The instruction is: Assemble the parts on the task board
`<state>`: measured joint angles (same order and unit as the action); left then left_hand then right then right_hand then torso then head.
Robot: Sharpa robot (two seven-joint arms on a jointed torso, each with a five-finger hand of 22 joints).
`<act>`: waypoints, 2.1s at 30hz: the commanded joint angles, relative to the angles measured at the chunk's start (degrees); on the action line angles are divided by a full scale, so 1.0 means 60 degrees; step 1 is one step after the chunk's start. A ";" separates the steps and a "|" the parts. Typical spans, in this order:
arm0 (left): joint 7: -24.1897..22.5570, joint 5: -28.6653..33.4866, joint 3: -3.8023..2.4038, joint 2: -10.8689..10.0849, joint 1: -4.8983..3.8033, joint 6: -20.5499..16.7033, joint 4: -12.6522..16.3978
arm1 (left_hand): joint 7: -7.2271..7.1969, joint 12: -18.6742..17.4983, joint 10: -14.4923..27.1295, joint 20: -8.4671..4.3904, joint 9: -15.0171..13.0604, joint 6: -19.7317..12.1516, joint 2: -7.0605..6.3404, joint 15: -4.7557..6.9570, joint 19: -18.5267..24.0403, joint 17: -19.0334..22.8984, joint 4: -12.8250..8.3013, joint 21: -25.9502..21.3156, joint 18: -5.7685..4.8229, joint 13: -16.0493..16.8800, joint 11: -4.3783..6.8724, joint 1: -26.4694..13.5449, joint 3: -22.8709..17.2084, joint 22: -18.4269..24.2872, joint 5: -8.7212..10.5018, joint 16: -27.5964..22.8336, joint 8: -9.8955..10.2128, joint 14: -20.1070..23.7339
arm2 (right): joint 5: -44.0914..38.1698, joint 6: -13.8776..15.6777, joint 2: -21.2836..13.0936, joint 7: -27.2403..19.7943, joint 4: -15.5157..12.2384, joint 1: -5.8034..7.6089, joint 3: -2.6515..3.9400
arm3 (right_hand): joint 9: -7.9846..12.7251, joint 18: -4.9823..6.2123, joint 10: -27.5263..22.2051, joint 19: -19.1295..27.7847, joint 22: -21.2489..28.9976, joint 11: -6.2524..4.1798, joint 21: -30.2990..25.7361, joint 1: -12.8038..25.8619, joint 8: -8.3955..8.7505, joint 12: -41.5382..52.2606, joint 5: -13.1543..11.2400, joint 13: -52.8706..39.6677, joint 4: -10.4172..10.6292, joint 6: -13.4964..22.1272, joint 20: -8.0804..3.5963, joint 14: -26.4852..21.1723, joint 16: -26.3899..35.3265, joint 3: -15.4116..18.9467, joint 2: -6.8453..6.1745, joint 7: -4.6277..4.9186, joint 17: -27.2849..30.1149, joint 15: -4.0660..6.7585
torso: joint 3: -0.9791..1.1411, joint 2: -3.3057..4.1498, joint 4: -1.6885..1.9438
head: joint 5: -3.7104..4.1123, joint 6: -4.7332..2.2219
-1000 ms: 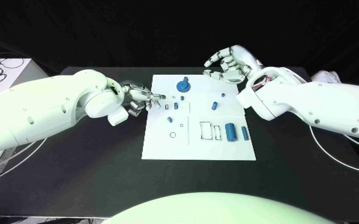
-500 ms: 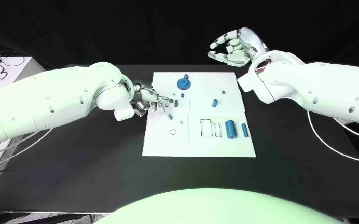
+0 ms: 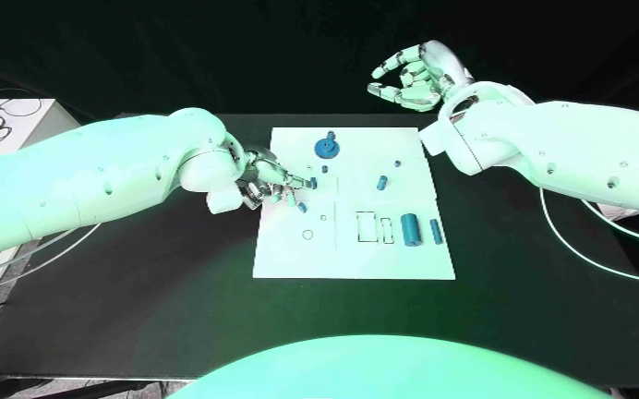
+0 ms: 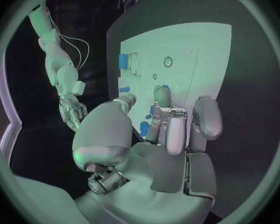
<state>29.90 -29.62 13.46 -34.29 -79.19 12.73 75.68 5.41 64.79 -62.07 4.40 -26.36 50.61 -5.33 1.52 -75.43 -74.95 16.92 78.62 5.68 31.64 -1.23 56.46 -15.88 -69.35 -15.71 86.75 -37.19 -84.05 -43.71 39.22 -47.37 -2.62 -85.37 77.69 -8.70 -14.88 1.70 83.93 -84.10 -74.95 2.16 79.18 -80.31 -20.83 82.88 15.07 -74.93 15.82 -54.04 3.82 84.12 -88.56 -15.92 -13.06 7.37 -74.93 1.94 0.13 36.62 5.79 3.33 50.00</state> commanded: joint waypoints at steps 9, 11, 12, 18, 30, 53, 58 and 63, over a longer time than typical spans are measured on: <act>0.0097 0.0116 0.0011 0.0145 -0.0030 0.0588 -0.0264 | -0.0064 0.0185 -0.0218 -0.0058 -0.0141 0.0004 0.0225 0.0124 -0.0003 -0.1041 -0.0055 0.0048 -0.0146 0.0330 0.0036 0.0302 -0.0077 -0.0052 -0.0128 0.0014 -0.0130 -0.0483 | 0.0028 -0.0013 0.0096 -0.0048 0.0119 0.0035 0.0008 | 0.0017 0.0068 0.0219 -0.0468 -0.2018 0.0090 -0.0067 0.0042 0.0067 -0.0045 -0.0039 -0.1794 0.0042 0.0060 0.0077 0.0866 0.0026 0.0027 -0.0022 0.0012 -0.2075 -0.0079 | -0.0010 0.0029 0.0023 | 0.0043 0.0000; 0.0111 0.0109 0.0013 0.0168 -0.0028 0.0674 -0.0307 | -0.0067 0.0193 -0.0226 -0.0062 -0.0158 -0.0002 0.0232 0.0128 -0.0002 -0.1042 -0.0058 0.0049 -0.0146 0.0358 0.0040 0.0355 -0.0100 -0.0052 -0.0136 0.0013 -0.0138 -0.0484 | 0.0028 -0.0014 0.0108 -0.0041 0.0129 0.0037 0.0008 | 0.0018 0.0068 0.0213 -0.0468 -0.2018 0.0092 -0.0066 0.0039 0.0072 -0.0052 -0.0028 -0.1790 0.0039 0.0065 0.0079 0.0866 0.0027 0.0021 -0.0017 0.0014 -0.2072 -0.0082 | -0.0014 0.0035 0.0034 | 0.0049 0.0000; 0.0123 0.0102 0.0015 0.0190 -0.0026 0.0750 -0.0342 | -0.0070 0.0195 -0.0227 -0.0066 -0.0176 -0.0013 0.0240 0.0131 -0.0005 -0.1052 -0.0062 0.0053 -0.0148 0.0378 0.0043 0.0419 -0.0134 -0.0060 -0.0142 0.0016 -0.0143 -0.0487 | 0.0028 -0.0017 0.0117 -0.0036 0.0135 0.0038 0.0008 | 0.0018 0.0069 0.0215 -0.0466 -0.2017 0.0093 -0.0073 0.0037 0.0075 -0.0048 -0.0015 -0.1792 0.0037 0.0069 0.0082 0.0867 0.0024 0.0017 -0.0012 0.0016 -0.2078 -0.0085 | -0.0017 0.0034 0.0038 | 0.0053 0.0000; 0.0151 0.0067 0.0021 0.0262 -0.0015 0.0905 -0.0446 | -0.0071 0.0197 -0.0228 -0.0068 -0.0190 -0.0022 0.0237 0.0133 0.0000 -0.1053 -0.0066 0.0050 -0.0147 0.0397 0.0045 0.0469 -0.0160 -0.0056 -0.0144 0.0015 -0.0147 -0.0487 | 0.0022 -0.0030 0.0147 -0.0015 0.0155 0.0040 0.0008 | 0.0017 0.0065 0.0219 -0.0470 -0.2021 0.0096 -0.0054 0.0032 0.0078 -0.0040 0.0007 -0.1797 0.0032 0.0069 0.0086 0.0869 0.0020 0.0006 -0.0002 0.0018 -0.2085 -0.0088 | -0.0025 0.0031 0.0039 | 0.0069 0.0000; 0.0167 -0.0334 0.0024 0.0454 0.0036 0.0822 -0.0672 | -0.0070 0.0234 -0.0266 -0.0070 -0.0202 -0.0024 0.0222 0.0134 0.0011 -0.1029 -0.0066 0.0043 -0.0143 0.0487 0.0047 0.0498 -0.0171 -0.0043 -0.0138 0.0005 -0.0152 -0.0478 | -0.0023 -0.0073 0.0202 0.0033 0.0199 0.0040 0.0008 | 0.0017 0.0065 0.0219 -0.0470 -0.2021 0.0096 -0.0054 0.0032 0.0078 -0.0040 0.0007 -0.1797 0.0032 0.0069 0.0086 0.0869 0.0020 0.0006 -0.0002 0.0018 -0.2085 -0.0088 | -0.0010 0.0051 0.0049 | 0.0084 0.0000; 0.0185 -0.0528 0.0027 0.0757 0.0262 0.0916 -0.1016 | -0.0083 0.0277 -0.0304 -0.0077 -0.0263 -0.0023 0.0182 0.0143 0.0009 -0.1053 -0.0078 0.0050 -0.0146 0.0606 0.0057 0.0675 -0.0249 -0.0058 -0.0116 0.0010 -0.0189 -0.0486 | -0.0008 -0.0084 0.0269 0.0045 0.0259 0.0040 0.0008 | 0.0015 0.0066 0.0210 -0.0468 -0.2020 0.0099 -0.0061 0.0026 0.0082 -0.0050 0.0039 -0.1790 0.0025 0.0068 0.0091 0.0867 0.0025 -0.0006 0.0005 0.0021 -0.2077 -0.0092 | -0.0001 0.0050 0.0075 | 0.0151 0.0000; 0.0184 -0.0539 0.0026 0.0808 0.0288 0.0886 -0.1067 | -0.0083 0.0271 -0.0298 -0.0078 -0.0264 -0.0024 0.0179 0.0144 0.0010 -0.1060 -0.0078 0.0050 -0.0146 0.0594 0.0057 0.0676 -0.0249 -0.0057 -0.0115 0.0013 -0.0190 -0.0488 | -0.0011 -0.0089 0.0283 0.0043 0.0265 0.0040 0.0008 | 0.0015 0.0066 0.0210 -0.0468 -0.2020 0.0099 -0.0061 0.0026 0.0082 -0.0050 0.0039 -0.1790 0.0025 0.0068 0.0091 0.0867 0.0025 -0.0006 0.0005 0.0021 -0.2077 -0.0092 | -0.0003 0.0054 0.0079 | 0.0163 0.0000; 0.0186 -0.0546 0.0025 0.0842 0.0297 0.0899 -0.1106 | -0.0082 0.0288 -0.0316 -0.0078 -0.0267 -0.0025 0.0175 0.0144 0.0000 -0.1059 -0.0073 0.0057 -0.0149 0.0636 0.0056 0.0679 -0.0250 -0.0071 -0.0111 0.0012 -0.0191 -0.0487 | -0.0012 -0.0098 0.0292 0.0043 0.0266 0.0040 0.0008 | 0.0012 0.0064 0.0215 -0.0471 -0.2023 0.0102 -0.0051 0.0023 0.0085 -0.0040 0.0060 -0.1796 0.0019 0.0064 0.0096 0.0869 0.0021 -0.0020 0.0015 0.0023 -0.2084 -0.0095 | 0.0004 0.0060 0.0080 | 0.0170 0.0000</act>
<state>31.02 -32.58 13.64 -29.43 -77.44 17.19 69.07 5.19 66.35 -63.72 4.41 -27.88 50.38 -4.19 1.92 -75.44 -74.93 16.44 78.65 5.69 35.41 -0.83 59.95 -17.01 -69.73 -16.42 86.75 -38.18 -84.04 -43.51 39.14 -45.67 -2.18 -83.82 77.90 -8.69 -14.83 1.70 84.13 -83.90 -74.90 2.36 79.00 -80.31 -20.62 82.88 15.08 -74.93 15.82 -54.05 4.02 83.92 -88.56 -15.92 -13.06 7.37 -74.91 1.74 0.12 36.95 6.25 4.31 50.00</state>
